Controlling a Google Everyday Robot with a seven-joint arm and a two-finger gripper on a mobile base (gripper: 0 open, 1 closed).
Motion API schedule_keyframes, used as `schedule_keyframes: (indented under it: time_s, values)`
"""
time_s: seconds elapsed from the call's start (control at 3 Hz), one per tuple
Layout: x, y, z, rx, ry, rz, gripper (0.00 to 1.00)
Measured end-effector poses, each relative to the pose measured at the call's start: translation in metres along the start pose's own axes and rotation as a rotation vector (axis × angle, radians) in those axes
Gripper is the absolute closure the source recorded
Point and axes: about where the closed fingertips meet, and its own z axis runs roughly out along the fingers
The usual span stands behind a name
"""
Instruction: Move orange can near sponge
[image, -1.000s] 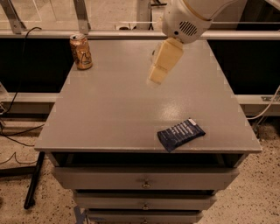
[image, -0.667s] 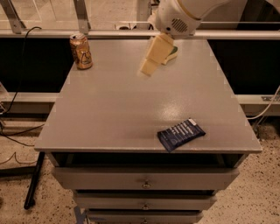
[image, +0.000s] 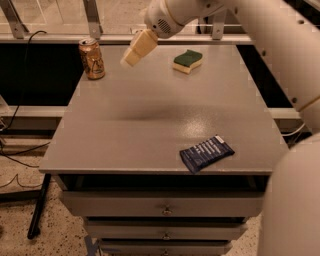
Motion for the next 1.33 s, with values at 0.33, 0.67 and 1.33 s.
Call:
schedule_keyframes:
  time_s: [0.33, 0.67, 1.33]
  values:
    - [-0.015, -0.03, 0.051, 0.014, -0.086, 0.055, 0.0]
    - [-0.042, -0.042, 0.108, 0.022, -0.153, 0.111, 0.0]
    - [-0.058, -0.018, 0.167, 0.089, -0.165, 0.234, 0.0]
